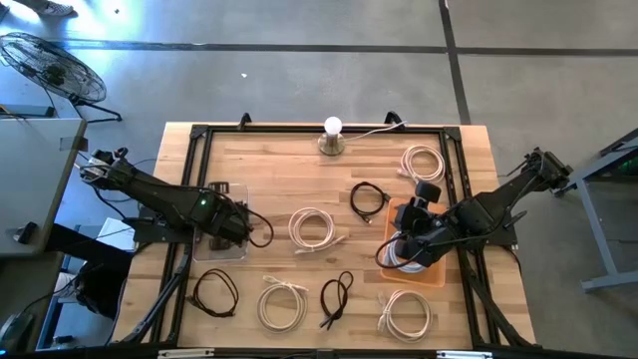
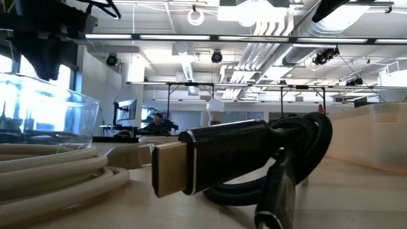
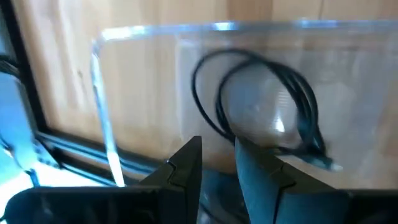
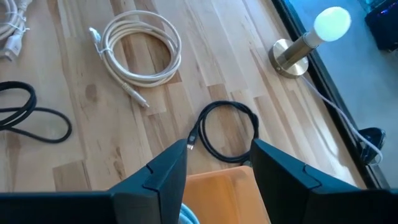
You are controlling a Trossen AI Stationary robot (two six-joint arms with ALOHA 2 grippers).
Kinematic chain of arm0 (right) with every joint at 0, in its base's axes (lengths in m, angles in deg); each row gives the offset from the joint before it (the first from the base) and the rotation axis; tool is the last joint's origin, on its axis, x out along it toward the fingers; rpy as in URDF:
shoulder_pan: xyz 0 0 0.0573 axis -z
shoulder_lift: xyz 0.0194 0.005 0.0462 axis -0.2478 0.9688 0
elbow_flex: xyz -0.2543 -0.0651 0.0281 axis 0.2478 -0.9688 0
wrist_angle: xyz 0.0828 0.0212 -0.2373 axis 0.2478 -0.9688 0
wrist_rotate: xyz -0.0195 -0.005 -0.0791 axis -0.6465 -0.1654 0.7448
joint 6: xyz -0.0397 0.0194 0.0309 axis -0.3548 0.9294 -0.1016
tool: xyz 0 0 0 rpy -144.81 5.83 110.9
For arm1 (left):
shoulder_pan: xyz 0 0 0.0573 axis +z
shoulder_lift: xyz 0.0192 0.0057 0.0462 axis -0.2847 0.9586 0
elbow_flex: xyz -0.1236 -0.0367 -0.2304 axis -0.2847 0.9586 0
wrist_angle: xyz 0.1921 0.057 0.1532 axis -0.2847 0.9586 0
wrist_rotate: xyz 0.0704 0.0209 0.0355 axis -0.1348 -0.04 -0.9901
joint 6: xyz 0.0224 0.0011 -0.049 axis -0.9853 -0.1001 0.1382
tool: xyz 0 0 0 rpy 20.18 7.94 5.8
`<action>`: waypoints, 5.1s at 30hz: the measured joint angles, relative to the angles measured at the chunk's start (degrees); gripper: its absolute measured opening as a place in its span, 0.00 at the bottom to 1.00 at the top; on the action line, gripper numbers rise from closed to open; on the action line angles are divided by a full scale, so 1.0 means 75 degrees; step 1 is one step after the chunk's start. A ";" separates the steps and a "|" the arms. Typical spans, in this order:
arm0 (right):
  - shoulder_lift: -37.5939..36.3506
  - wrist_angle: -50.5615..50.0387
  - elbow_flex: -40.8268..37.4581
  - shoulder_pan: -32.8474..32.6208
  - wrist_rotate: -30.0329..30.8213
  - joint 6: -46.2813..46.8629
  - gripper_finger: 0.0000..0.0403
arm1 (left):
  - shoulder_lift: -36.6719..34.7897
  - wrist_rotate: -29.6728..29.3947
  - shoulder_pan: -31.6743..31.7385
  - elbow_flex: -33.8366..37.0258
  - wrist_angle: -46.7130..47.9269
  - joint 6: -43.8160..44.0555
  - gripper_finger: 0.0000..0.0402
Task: Pick & Place USB Port
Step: Put the black USB cable into the transparent bin, then put the brown HDMI cable into the orange bin
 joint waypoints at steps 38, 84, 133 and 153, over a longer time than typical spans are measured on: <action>0.0003 0.0892 0.0000 -0.0003 -0.0100 -0.0807 0.42 | 0.1066 0.0623 0.2533 0.0000 -0.5594 -0.6383 0.29; 0.0006 0.0927 0.0000 -0.0003 -0.0054 -0.0848 0.42 | 0.2936 0.3037 0.3751 -0.0006 -0.8669 -0.6757 0.47; 0.1166 0.1108 0.0000 0.0000 -0.0079 -0.0947 0.42 | 0.4439 0.3656 0.3730 -0.0202 -0.8875 -0.6503 0.03; 0.1166 0.1876 0.0000 -0.1658 0.1128 -0.3112 0.37 | 0.4465 0.2780 0.2885 -0.3414 -0.5397 -0.7844 0.02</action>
